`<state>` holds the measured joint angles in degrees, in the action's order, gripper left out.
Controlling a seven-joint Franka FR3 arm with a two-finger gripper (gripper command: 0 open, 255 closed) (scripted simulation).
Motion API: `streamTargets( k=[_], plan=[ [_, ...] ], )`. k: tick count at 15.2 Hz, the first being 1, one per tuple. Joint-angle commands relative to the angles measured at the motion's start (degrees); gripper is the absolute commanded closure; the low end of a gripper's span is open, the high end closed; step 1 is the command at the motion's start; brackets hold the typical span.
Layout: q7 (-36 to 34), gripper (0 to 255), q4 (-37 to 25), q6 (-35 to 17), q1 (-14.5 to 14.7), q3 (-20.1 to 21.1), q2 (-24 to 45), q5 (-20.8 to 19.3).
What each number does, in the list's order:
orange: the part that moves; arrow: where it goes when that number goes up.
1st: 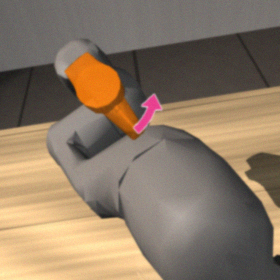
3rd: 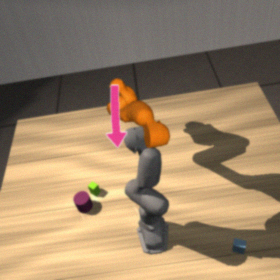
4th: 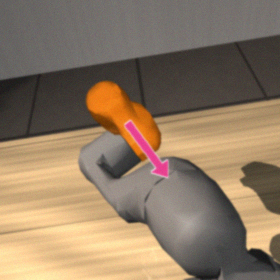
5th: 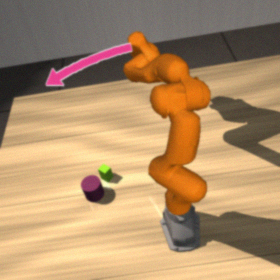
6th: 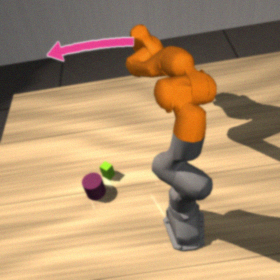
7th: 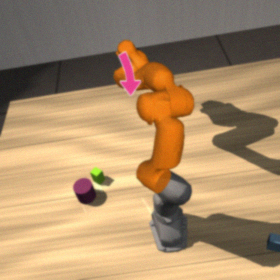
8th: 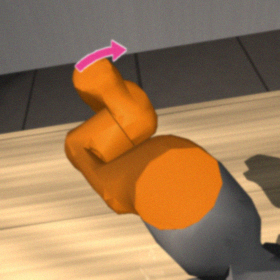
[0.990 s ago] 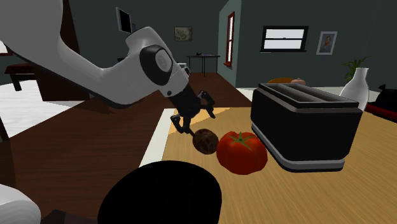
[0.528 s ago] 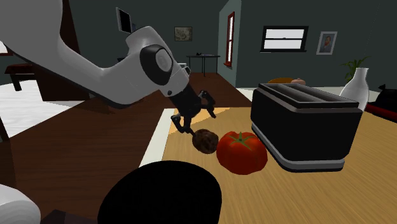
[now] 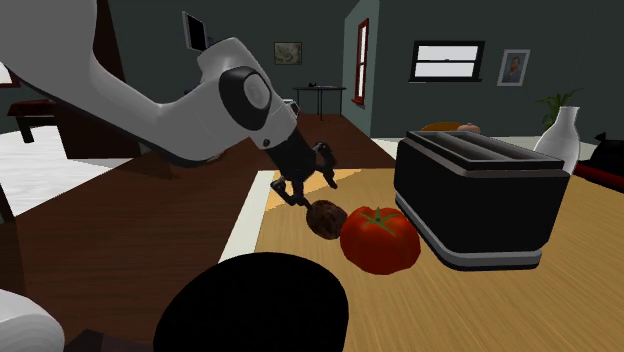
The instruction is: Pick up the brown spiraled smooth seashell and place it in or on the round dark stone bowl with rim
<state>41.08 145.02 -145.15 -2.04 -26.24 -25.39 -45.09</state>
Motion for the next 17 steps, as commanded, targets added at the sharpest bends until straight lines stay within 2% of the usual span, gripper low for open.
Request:
streamTargets(
  k=[1,6,7,8,9,10,11,12,13,14,15,16,17],
  plan=[
    [0.7,255,0.0,1.2,0.1,-0.1,-0.4,0.5],
    [2.9,255,-2.3,5.3,0.9,0.5,-2.3,2.7],
    [2.5,255,-1.9,4.3,0.8,0.4,-1.9,2.2],
    [2.5,0,-1.9,4.3,0.8,0.4,-1.9,2.2],
    [-16.1,0,-3.5,9.4,-3.6,9.6,2.6,-3.7],
    [-31.8,0,-7.4,17.2,-7.3,18.4,8.4,-6.5],
    [-45.0,0,-13.3,27.0,-8.8,24.4,15.5,-7.6],
    [-21.5,0,-9.1,17.5,-6.4,17.3,9.4,-5.2],
    [-21.6,0,-9.1,17.7,-5.5,16.4,9.3,-5.4],
    [-40.5,0,-12.7,26.5,-5.3,21.1,15.1,-9.3],
    [-56.2,0,-18.8,36.6,-5.7,25.3,22.7,-10.0],
    [-67.2,0,-25.5,45.1,-5.3,27.0,29.9,-9.2],
    [-67.3,0,-25.1,44.4,-4.8,25.9,30.0,-9.5]
  ],
)
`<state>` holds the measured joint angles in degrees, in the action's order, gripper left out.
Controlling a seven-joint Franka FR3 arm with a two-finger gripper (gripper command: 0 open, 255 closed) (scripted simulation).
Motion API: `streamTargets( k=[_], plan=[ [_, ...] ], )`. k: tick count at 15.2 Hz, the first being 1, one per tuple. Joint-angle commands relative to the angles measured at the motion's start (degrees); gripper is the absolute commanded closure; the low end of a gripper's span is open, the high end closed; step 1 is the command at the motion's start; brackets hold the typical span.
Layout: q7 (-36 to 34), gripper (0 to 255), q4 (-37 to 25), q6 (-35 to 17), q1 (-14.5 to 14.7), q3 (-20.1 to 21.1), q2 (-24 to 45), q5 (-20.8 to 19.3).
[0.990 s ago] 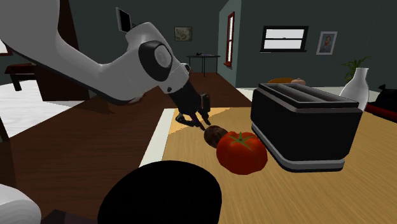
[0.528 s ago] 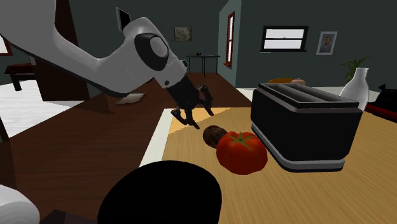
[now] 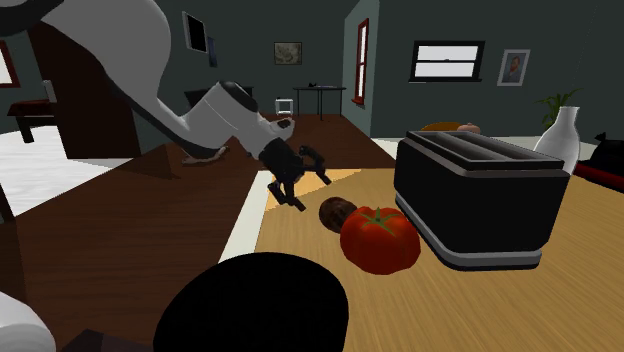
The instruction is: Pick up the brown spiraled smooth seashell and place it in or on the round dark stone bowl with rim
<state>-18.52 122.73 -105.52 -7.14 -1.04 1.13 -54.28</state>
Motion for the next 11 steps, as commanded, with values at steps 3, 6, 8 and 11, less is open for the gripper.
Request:
streamTargets(
  k=[3,6,8,11],
  plan=[
    [-8.0,0,-1.7,2.9,-0.2,-0.4,3.7,-1.2],
    [-8.3,0,-0.7,1.0,-1.0,-1.2,4.0,-2.2],
    [-8.4,0,-0.5,0.7,-1.2,-1.3,4.1,-2.4],
    [-8.4,0,-0.5,0.7,-1.2,-1.3,4.1,-2.4]
  ],
)
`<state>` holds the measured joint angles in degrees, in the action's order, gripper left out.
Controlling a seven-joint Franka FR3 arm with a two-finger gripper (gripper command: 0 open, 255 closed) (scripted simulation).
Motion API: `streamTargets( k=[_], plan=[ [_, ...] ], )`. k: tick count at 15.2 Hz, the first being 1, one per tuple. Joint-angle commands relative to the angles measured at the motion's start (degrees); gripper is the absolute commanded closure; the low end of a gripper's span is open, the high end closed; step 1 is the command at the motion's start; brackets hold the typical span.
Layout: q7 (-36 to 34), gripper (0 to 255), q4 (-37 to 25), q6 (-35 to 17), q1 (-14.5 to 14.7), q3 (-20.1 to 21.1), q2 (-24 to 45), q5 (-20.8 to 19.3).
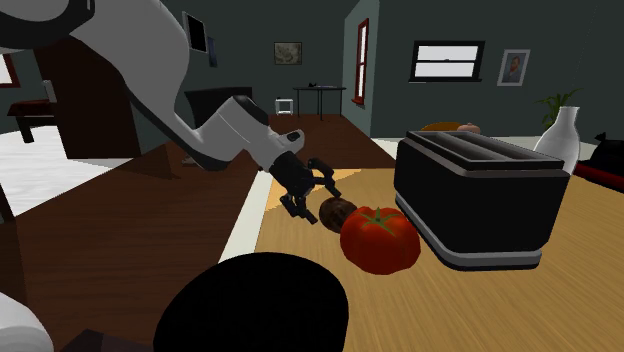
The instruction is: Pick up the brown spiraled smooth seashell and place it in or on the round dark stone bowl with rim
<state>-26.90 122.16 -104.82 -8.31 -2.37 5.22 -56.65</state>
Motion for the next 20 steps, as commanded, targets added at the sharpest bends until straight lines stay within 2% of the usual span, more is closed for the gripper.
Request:
streamTargets(
  k=[1,3,4,13,20],
  plan=[
    [0.0,0,0.0,0.0,0.0,0.0,0.0,0.0],
    [0.0,0,0.0,0.0,0.0,0.0,0.0,0.0],
    [0.0,255,0.0,0.0,0.0,0.0,0.0,0.0],
    [0.0,255,0.0,0.0,0.0,0.0,0.0,0.0],
    [3.6,255,-1.7,2.8,0.2,0.2,-2.7,1.0]
  ],
)
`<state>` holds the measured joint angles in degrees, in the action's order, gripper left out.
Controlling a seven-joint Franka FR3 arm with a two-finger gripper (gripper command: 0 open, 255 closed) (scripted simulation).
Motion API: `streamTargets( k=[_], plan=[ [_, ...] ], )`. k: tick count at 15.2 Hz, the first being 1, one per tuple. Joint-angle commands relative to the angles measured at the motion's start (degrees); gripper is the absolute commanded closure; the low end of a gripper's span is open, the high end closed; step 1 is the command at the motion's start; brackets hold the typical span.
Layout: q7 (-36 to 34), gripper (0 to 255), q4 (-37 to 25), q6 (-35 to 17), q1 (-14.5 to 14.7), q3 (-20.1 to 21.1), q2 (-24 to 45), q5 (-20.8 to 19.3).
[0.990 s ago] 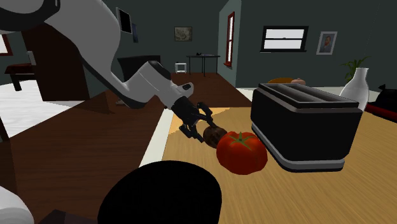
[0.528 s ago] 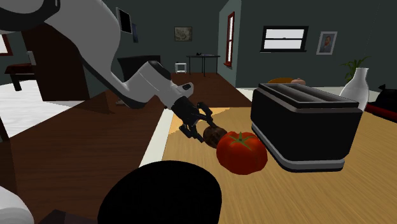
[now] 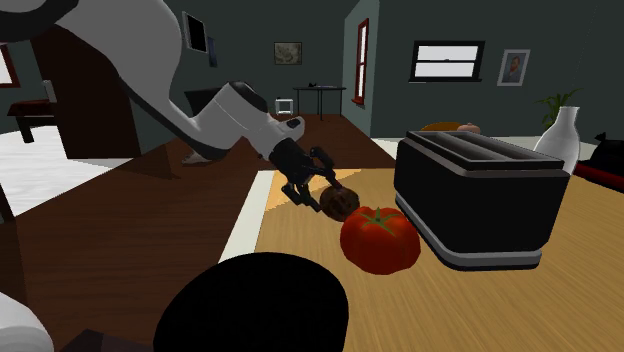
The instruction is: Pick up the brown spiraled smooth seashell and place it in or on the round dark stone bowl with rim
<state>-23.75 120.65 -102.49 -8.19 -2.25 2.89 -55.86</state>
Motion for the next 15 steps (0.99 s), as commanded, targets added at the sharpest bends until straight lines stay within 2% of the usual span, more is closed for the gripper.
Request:
streamTargets(
  k=[1,15],
  plan=[
    [1.0,255,-0.5,0.9,0.1,0.1,-0.7,0.3],
    [8.1,255,-5.9,6.8,0.5,0.5,-4.5,1.6]
  ],
)
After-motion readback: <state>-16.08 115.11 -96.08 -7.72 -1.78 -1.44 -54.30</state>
